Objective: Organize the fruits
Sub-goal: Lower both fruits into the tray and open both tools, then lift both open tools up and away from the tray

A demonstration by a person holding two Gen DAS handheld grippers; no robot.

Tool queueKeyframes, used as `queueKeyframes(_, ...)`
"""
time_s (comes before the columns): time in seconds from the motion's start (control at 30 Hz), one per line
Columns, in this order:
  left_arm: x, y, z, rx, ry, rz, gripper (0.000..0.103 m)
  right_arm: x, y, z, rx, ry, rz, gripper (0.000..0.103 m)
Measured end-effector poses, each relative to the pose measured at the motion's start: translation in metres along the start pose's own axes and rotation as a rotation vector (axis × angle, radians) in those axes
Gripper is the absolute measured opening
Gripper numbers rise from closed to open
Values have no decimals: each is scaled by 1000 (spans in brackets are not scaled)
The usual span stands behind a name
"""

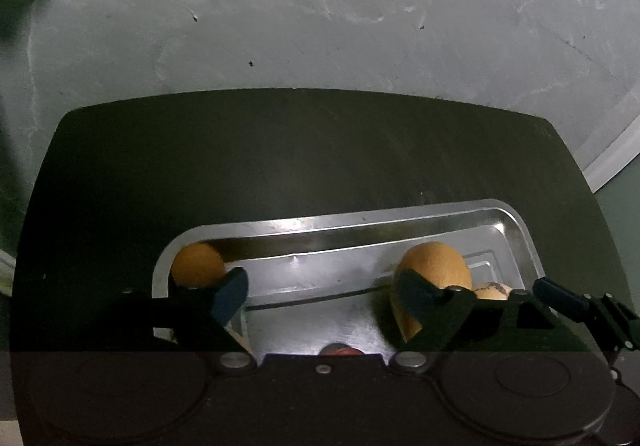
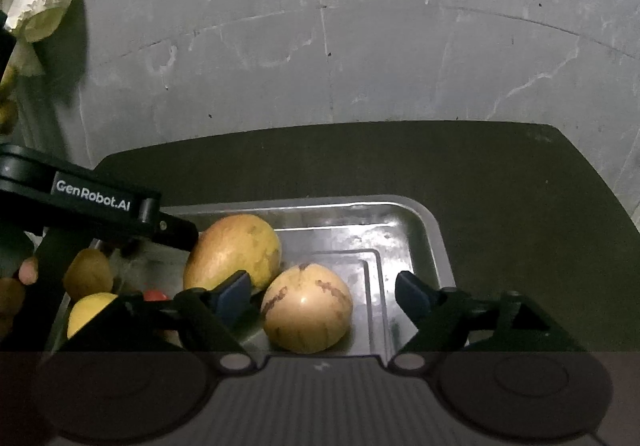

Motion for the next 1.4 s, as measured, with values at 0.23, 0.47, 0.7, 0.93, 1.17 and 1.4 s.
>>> queueKeyframes(0.23,9,1,0,7,-16,-2,94,2,0,-4,-3,-15,14,94)
queueKeyframes(0.47,18,2,0,0,-35,0,95,7,-1,-8,-20,-26,27,97)
queueKeyframes(0.7,26,4,3,-6,-65,-9,100,12,-1,-8,-35,-35,40,101)
queueKeyframes(0.93,38,8,5,-24,-99,-25,101,22,1,-7,-58,-50,53,102)
queueKeyframes(1.17,48,14,9,-53,-132,-35,101,34,4,-6,-86,-77,67,103)
queueKeyframes(1.4,58,23,22,-83,-156,-39,102,47,10,0,-124,-110,93,103)
Point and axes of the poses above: each gripper's, at about its wrist camera, not at the fingertips, and x roughly against the way its jaws point, y to its left, z to its underside, the point moved 5 cm from there along -x, roughly the way its jaws point, and after that the axes turned 6 degrees about y, right-handed, at the moved point
